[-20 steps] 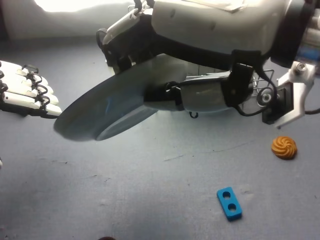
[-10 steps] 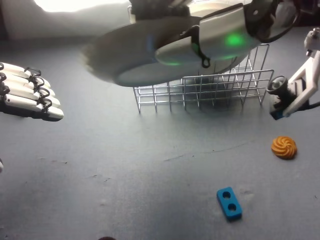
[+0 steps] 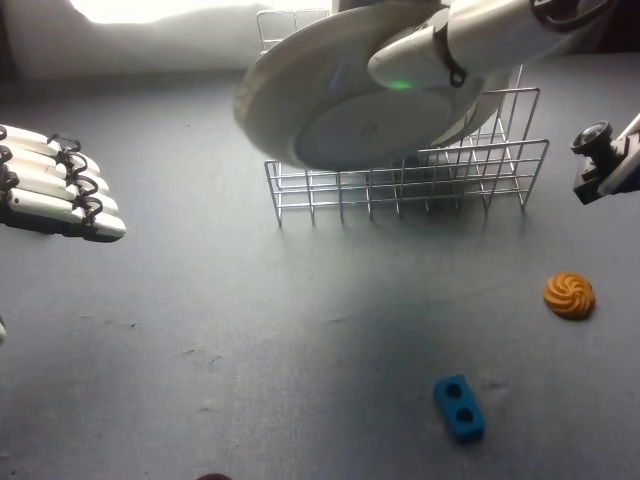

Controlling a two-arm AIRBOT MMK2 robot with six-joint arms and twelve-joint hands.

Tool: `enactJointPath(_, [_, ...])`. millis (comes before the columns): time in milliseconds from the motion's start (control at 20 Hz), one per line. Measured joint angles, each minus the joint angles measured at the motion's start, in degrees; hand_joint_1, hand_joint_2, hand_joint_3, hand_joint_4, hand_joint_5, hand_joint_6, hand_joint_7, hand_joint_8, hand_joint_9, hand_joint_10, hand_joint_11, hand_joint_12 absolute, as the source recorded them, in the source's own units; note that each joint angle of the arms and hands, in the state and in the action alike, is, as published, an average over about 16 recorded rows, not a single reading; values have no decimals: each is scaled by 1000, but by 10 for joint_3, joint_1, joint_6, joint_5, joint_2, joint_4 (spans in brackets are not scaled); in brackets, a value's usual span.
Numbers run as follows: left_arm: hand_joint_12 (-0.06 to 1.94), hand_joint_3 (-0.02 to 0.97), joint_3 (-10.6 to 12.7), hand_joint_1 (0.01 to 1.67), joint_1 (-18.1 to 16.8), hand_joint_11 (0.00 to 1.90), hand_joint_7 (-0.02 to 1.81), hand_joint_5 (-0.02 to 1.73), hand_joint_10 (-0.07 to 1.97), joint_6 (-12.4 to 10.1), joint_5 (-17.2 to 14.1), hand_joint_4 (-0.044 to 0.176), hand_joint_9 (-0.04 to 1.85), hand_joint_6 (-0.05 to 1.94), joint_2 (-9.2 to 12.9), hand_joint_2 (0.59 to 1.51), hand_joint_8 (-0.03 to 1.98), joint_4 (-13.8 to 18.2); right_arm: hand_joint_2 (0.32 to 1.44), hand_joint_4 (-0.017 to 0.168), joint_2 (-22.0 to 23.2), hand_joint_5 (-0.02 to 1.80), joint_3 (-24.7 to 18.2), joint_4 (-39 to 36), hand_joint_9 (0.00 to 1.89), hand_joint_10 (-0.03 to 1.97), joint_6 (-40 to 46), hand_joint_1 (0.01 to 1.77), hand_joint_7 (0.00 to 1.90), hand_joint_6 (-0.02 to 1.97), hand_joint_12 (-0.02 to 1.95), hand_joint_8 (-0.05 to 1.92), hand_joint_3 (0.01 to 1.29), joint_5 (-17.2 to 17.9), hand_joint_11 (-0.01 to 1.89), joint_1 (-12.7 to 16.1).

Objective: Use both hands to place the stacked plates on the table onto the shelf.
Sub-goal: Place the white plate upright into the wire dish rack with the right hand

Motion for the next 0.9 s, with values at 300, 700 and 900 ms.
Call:
enactJointPath(300, [235, -1, -1, 22, 0, 19, 109, 76, 4, 2, 1, 3, 100, 16, -1, 1113, 18, 1, 1125, -10, -4, 742, 31, 12, 788, 1369, 0, 1226, 874, 1049, 1688, 1362, 12, -5, 587, -3])
enactJointPath(700, [246, -1, -2, 22, 0, 18, 112, 86, 4, 5, 2, 3, 107, 16, -3, 1105, 18, 2, 1130, -10, -21, 745, 71, 23, 793, 1312, 0, 1226, 866, 1051, 1612, 1361, 12, -3, 599, -20])
enactJointPath(900, [232, -1, -2, 22, 0, 18, 113, 87, 4, 6, 2, 3, 103, 16, -3, 1102, 18, 2, 1132, -10, -35, 748, 91, 28, 815, 1258, 0, 1226, 871, 1052, 1550, 1345, 12, 0, 618, -35])
